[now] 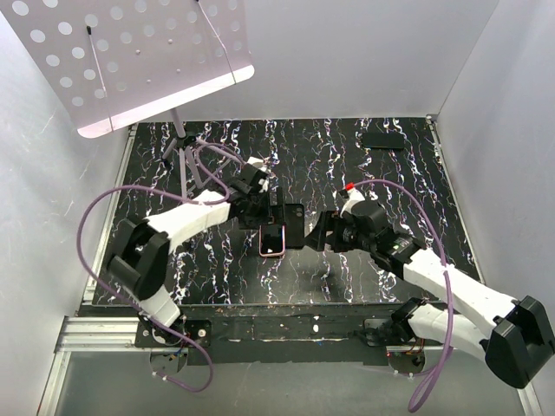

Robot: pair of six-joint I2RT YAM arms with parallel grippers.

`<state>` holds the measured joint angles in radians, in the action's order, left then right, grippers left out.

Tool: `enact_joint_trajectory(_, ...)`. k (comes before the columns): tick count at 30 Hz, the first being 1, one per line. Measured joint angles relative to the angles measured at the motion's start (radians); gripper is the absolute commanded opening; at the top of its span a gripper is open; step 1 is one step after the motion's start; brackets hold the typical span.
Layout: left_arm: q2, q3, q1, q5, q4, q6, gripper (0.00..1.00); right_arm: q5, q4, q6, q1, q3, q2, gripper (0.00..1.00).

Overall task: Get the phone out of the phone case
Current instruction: Pick up the phone at the center of the board.

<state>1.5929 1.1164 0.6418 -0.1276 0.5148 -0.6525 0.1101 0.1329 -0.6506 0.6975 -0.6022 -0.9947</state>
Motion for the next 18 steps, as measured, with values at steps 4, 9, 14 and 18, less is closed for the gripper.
enact_joint_trajectory(4,0.153,0.071,-0.008,0.007,0.022,0.044,0.98,-0.010,0.032,0.000,-0.009,0.000,0.052,0.86)
enact_joint_trajectory(9,0.194,0.072,-0.012,0.008,0.045,0.071,0.96,-0.024,0.038,-0.001,-0.015,0.012,0.119,0.86)
enact_joint_trajectory(14,0.232,0.074,-0.015,-0.027,0.023,0.077,0.92,-0.029,0.045,-0.001,-0.019,0.012,0.122,0.87)
enact_joint_trajectory(18,0.233,0.074,-0.015,-0.032,0.008,0.080,0.89,-0.029,0.047,-0.001,-0.023,0.012,0.121,0.86)
